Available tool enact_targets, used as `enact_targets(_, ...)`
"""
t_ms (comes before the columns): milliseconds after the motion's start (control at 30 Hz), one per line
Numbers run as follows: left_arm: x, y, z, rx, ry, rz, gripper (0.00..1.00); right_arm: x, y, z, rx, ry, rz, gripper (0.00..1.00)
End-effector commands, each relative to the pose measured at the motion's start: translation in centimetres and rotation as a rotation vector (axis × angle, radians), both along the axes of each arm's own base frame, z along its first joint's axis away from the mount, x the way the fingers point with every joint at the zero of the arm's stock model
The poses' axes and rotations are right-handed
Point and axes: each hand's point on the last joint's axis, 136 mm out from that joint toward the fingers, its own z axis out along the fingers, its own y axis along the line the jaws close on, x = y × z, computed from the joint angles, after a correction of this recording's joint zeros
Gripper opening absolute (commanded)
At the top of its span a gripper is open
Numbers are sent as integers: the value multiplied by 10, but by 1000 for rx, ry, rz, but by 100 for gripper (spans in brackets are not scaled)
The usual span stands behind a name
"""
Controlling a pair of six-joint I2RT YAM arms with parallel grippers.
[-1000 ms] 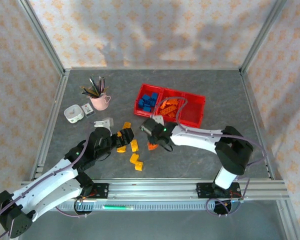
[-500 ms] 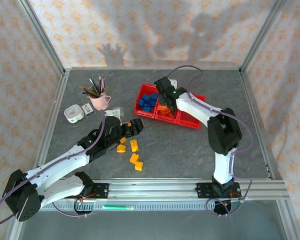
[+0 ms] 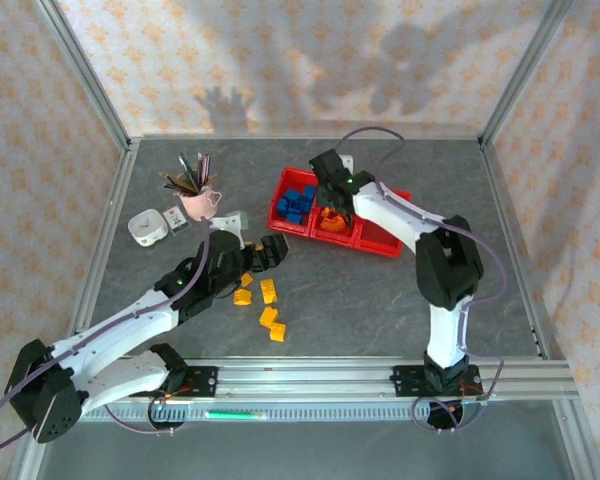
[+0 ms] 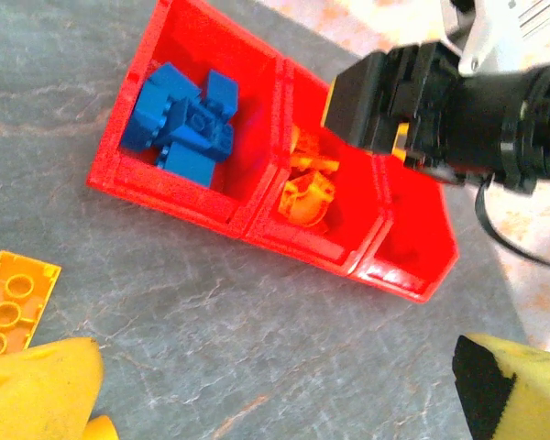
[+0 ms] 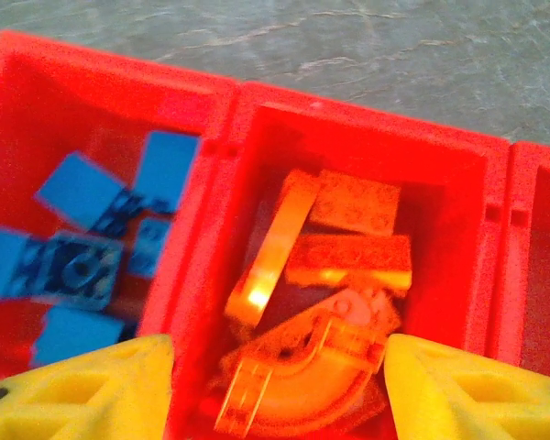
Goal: Sort the legos into containers by color
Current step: Place the lego in the container, then pick up the lego from the center of the table.
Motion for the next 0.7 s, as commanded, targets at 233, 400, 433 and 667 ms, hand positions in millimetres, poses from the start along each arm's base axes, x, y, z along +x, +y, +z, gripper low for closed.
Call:
enact_targets(233,-28,44,-23,43,44,106,99,-93,54,-16,60,67,106,69)
enact_targets(400,-39,63,-32,41,59,166,99,-106,90,-30,125,89,112,71)
enact_targets(433,-41,66,-32,39,59,175,99,-106,97,-32,144,94,118,72)
enact_targets(667,-51,84,-30,41,59,236,99,-101,146,-55,224,155,124,75)
